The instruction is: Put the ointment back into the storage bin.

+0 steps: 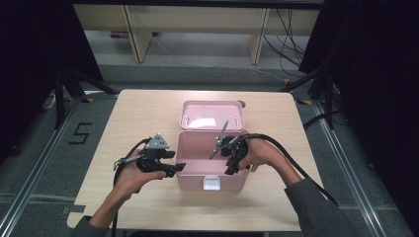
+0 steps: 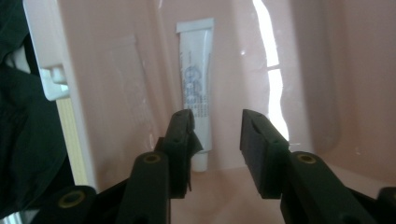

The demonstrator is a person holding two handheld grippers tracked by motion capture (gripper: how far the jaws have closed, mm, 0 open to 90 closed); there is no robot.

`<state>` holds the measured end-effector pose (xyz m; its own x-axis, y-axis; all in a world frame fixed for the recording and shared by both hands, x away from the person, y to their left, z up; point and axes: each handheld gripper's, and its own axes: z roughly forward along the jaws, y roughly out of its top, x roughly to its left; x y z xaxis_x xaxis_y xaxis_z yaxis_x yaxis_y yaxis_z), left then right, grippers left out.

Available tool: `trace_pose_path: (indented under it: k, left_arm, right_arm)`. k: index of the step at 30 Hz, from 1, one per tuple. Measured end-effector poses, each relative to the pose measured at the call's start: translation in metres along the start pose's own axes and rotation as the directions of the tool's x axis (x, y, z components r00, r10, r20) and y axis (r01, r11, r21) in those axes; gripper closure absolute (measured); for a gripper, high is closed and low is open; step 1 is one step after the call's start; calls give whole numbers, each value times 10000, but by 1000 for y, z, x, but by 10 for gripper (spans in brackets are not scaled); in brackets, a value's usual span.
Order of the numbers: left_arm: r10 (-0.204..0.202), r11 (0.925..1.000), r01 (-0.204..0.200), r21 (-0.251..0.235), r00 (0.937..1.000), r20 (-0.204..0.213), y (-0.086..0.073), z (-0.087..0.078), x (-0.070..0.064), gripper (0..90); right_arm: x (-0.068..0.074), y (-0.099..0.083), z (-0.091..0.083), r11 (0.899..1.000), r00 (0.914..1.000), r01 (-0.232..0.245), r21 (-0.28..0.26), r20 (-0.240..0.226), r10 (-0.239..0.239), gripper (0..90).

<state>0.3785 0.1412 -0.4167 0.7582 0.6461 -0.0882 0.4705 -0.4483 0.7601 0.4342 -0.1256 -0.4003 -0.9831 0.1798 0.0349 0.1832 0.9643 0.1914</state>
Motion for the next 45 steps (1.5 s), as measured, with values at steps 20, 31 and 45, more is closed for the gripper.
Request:
trace_pose_path:
  k: [20, 31, 45]
  left_arm:
    - [-277, 9995, 275, -139, 9995, -156, 0, -1, 5, 343]
    - [-300, 9994, 295, -191, 9992, -279, 1, -3, 7, 343]
    - [-502, 9984, 494, -266, 9982, -331, 1, -2, 9, 338]
  right_arm:
    - [-8, -11, -42, 9480, 9685, -1890, -2562, 1109, 2230, 443]
    - [-14, -22, -57, 9166, 9517, -2246, -3308, 1276, 2793, 439]
    - [-26, -38, -67, 8710, 9152, -2949, -3930, 1458, 3756, 438]
